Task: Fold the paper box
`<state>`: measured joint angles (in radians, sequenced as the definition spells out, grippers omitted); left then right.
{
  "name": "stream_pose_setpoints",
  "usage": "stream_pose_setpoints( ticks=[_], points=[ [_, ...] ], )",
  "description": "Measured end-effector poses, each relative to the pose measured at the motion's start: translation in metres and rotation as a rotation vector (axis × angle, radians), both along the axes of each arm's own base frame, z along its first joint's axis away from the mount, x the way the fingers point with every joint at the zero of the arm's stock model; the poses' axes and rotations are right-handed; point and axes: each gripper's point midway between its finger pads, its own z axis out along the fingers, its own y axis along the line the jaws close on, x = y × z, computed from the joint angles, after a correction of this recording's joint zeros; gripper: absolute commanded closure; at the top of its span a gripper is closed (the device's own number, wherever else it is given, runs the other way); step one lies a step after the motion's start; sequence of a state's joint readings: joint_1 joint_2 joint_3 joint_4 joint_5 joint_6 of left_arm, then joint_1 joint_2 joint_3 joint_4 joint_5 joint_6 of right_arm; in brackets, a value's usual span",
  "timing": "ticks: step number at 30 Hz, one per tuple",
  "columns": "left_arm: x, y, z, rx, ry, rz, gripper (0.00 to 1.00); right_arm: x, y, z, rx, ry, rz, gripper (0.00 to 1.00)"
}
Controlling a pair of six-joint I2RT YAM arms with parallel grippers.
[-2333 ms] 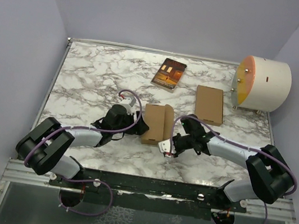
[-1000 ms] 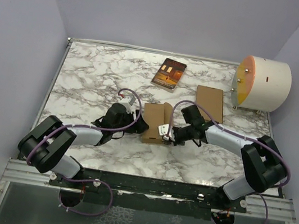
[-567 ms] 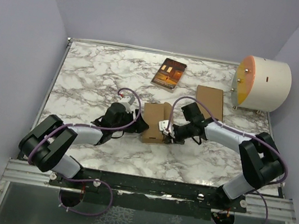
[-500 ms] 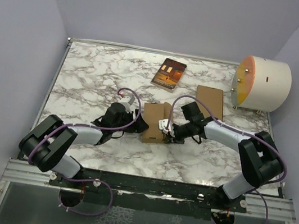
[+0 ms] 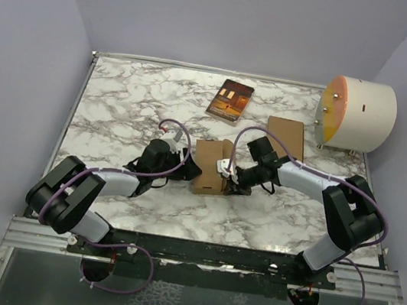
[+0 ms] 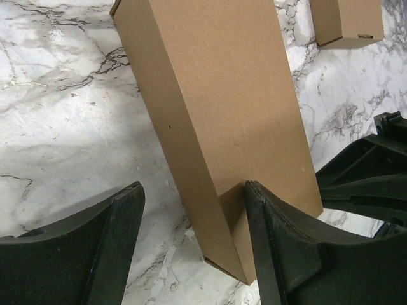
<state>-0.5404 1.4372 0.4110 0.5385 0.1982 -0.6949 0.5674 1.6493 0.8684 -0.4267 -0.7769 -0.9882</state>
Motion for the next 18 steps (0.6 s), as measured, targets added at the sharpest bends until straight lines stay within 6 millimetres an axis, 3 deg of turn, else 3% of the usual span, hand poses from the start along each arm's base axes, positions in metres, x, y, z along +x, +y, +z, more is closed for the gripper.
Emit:
stream_pose_setpoints(
  ticks=[18],
  points=[
    [0.0002, 0.0030, -0.0004, -0.021, 0.008, 0.011, 0.35, -0.0019, -0.0019, -0.0009, -0.003, 0.075, -0.061, 0.99]
  ],
)
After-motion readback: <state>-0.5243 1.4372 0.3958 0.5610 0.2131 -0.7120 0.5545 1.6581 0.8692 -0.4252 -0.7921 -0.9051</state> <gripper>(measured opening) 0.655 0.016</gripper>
